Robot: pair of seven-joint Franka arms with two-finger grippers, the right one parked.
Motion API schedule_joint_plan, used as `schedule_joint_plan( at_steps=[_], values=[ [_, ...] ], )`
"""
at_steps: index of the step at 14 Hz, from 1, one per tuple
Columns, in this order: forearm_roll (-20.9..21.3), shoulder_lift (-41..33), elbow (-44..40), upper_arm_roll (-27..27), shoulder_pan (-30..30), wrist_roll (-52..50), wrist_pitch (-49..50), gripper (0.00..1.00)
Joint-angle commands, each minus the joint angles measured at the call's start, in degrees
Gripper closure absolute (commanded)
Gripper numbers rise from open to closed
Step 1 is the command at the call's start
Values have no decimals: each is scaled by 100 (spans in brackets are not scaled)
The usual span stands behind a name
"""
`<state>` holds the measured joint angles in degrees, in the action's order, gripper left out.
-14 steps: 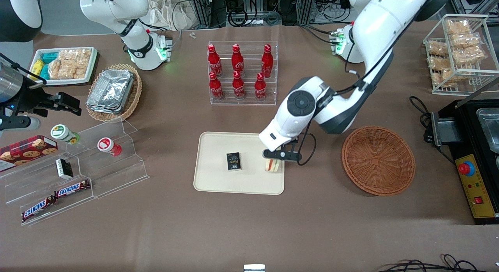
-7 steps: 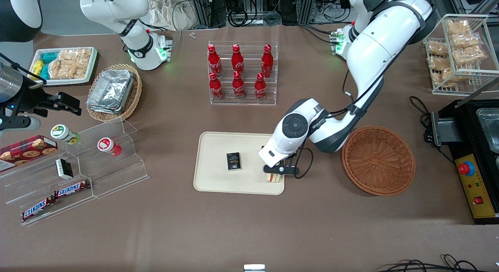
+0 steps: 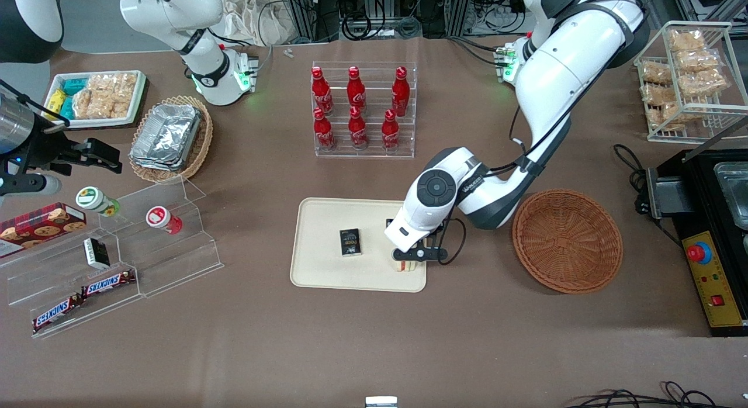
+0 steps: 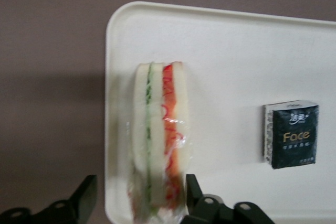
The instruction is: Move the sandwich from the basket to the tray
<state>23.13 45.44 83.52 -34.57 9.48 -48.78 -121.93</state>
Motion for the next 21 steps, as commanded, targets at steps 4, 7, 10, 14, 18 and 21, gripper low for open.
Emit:
schedule_joint_plan(
  at_steps=[4,7,10,14,18,21],
  values=[
    [-97,-1632,137,-32,-577,980,1845,0],
    [-966,-2433,164,-33,-1428,2499,2742,0],
    [-1267,-2970,112,-24,-2238,3488,3473,0],
    [-1267,-3348,111,-7,-2863,3559,3870,0],
    [-1389,-3630,173,-6,-3547,4496,4063,0],
    [-1531,-3674,173,2,-3892,4904,4160,0]
  ],
)
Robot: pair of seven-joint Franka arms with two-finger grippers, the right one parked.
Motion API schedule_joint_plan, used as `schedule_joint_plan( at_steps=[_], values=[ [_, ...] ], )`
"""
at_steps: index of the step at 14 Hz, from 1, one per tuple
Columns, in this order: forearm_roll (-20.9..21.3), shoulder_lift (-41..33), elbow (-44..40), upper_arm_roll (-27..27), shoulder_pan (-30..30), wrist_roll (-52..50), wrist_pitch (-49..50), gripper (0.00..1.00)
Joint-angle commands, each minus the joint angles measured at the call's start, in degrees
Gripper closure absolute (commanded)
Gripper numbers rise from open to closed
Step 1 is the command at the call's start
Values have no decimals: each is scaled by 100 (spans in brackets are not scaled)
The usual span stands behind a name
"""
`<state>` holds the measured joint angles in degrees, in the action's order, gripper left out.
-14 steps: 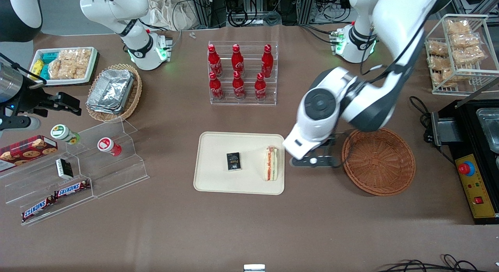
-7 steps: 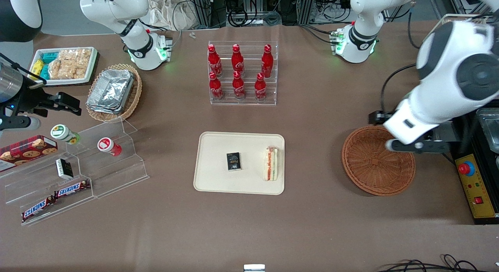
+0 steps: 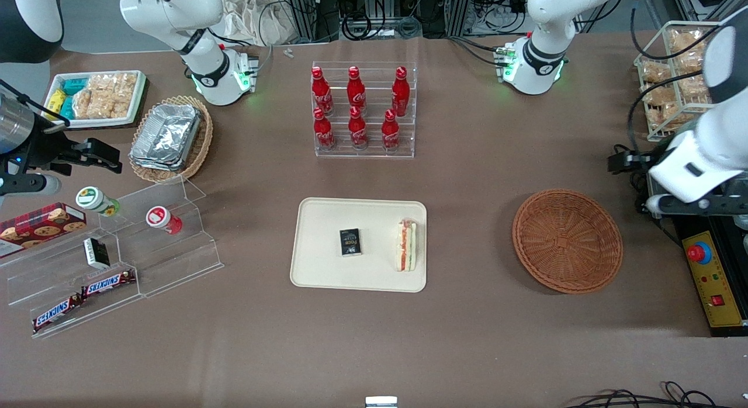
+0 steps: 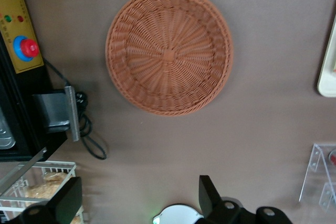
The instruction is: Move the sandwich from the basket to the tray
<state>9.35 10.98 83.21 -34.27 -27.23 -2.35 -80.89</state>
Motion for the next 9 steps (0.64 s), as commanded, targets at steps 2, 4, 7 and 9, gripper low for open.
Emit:
schedule_joint_plan(
  at_steps=[2,4,7,9],
  values=[
    [-135,-254,205,191,-56,262,64,0],
    [-187,-385,248,1512,1117,436,100,0],
    [-469,-728,652,2749,2090,569,-84,0],
    [-469,-912,985,2750,2090,561,-330,0]
  ],
)
